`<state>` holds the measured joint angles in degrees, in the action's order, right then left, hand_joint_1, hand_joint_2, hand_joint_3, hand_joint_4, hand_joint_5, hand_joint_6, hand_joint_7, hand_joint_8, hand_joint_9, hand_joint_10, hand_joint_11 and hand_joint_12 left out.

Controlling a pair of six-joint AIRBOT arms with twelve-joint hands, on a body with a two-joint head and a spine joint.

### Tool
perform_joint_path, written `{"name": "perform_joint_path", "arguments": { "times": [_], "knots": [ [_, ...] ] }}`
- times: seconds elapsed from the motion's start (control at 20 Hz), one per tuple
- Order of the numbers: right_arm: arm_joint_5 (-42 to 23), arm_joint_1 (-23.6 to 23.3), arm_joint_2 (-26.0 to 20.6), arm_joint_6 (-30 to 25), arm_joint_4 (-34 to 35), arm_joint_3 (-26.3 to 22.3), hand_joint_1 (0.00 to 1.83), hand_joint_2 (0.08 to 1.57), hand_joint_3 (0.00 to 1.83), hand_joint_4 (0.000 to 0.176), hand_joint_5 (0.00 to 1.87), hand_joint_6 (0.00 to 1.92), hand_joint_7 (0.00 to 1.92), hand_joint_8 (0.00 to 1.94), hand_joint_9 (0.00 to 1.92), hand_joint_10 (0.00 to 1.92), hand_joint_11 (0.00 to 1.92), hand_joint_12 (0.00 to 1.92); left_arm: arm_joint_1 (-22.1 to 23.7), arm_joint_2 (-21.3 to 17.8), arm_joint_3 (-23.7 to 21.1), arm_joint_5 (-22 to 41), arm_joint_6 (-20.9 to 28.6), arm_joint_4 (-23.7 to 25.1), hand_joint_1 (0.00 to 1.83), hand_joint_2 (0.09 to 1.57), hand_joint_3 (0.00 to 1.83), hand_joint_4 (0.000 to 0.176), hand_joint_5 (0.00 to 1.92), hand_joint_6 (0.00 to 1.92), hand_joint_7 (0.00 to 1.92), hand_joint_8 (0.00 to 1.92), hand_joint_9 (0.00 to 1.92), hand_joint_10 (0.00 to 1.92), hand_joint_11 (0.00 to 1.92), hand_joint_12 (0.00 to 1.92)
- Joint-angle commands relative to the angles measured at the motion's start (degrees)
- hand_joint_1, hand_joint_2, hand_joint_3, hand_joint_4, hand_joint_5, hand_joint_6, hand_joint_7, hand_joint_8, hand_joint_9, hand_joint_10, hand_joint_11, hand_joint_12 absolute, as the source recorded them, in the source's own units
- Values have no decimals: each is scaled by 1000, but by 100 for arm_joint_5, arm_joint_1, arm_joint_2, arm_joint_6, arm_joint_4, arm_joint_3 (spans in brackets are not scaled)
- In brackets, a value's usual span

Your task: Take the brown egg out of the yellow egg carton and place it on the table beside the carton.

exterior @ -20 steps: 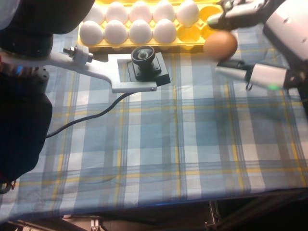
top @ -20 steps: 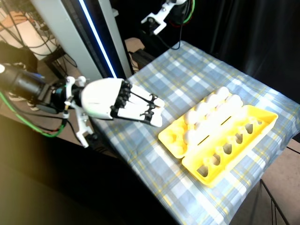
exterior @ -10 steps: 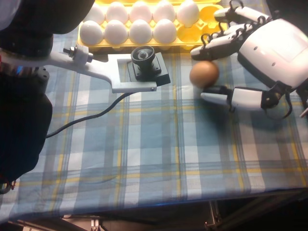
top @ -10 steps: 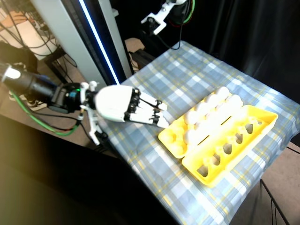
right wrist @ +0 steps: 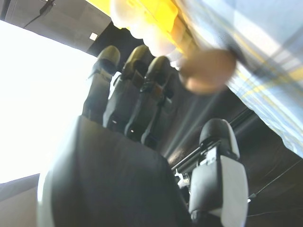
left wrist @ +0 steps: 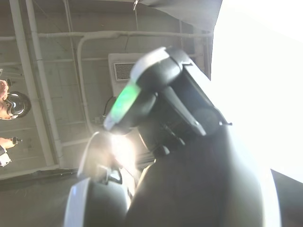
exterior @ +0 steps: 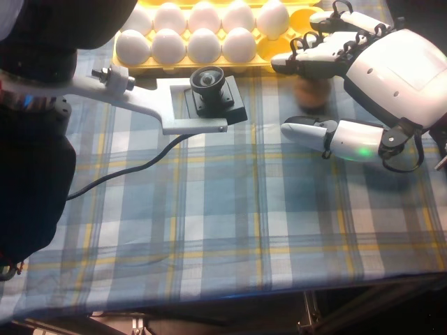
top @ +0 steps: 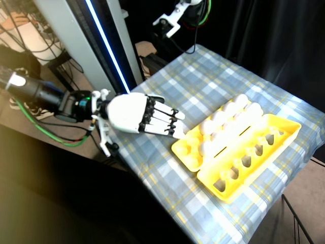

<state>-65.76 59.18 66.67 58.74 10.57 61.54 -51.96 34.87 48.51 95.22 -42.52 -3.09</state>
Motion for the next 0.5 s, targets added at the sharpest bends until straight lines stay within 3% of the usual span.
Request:
{"name": "perform_joint_path", "arguments": {
  "times": [0.0, 0.2, 0.3, 0.35, 0.45],
  "knots": [
    [-728, -58, 2, -12, -95, 7, 481, 1078, 1, 0, 629, 1, 723, 3, 592, 3, 136, 526, 110, 54, -66, 426, 50, 141, 236, 1283, 1, 0, 898, 1921, 1199, 1921, 1267, 1921, 1161, 1921],
    [-839, -58, -37, -12, -44, -27, 420, 1019, 1, 0, 558, 0, 663, 1, 525, 0, 120, 500, 110, 53, -65, 426, 50, 141, 256, 1279, 0, 0, 899, 1921, 1210, 1921, 1281, 1921, 1177, 1921],
    [-951, -58, -103, -12, 15, -74, 249, 934, 0, 0, 372, 0, 485, 0, 363, 0, 107, 380, 110, 53, -65, 426, 50, 141, 236, 1282, 1, 0, 919, 1921, 1240, 1921, 1305, 1921, 1172, 1921],
    [-1034, -58, -144, -11, 51, -102, 249, 934, 0, 0, 372, 0, 485, 0, 363, 0, 107, 380, 110, 53, -65, 426, 50, 141, 236, 1282, 1, 0, 919, 1921, 1240, 1921, 1305, 1921, 1172, 1921],
    [-1266, -31, -248, 44, 158, -190, 38, 899, 1, 0, 92, 0, 238, 0, 113, 0, 27, 171, 110, 53, -65, 426, 50, 141, 257, 1281, 0, 0, 943, 1921, 1249, 1921, 1303, 1921, 1121, 1921]
  ]
}}
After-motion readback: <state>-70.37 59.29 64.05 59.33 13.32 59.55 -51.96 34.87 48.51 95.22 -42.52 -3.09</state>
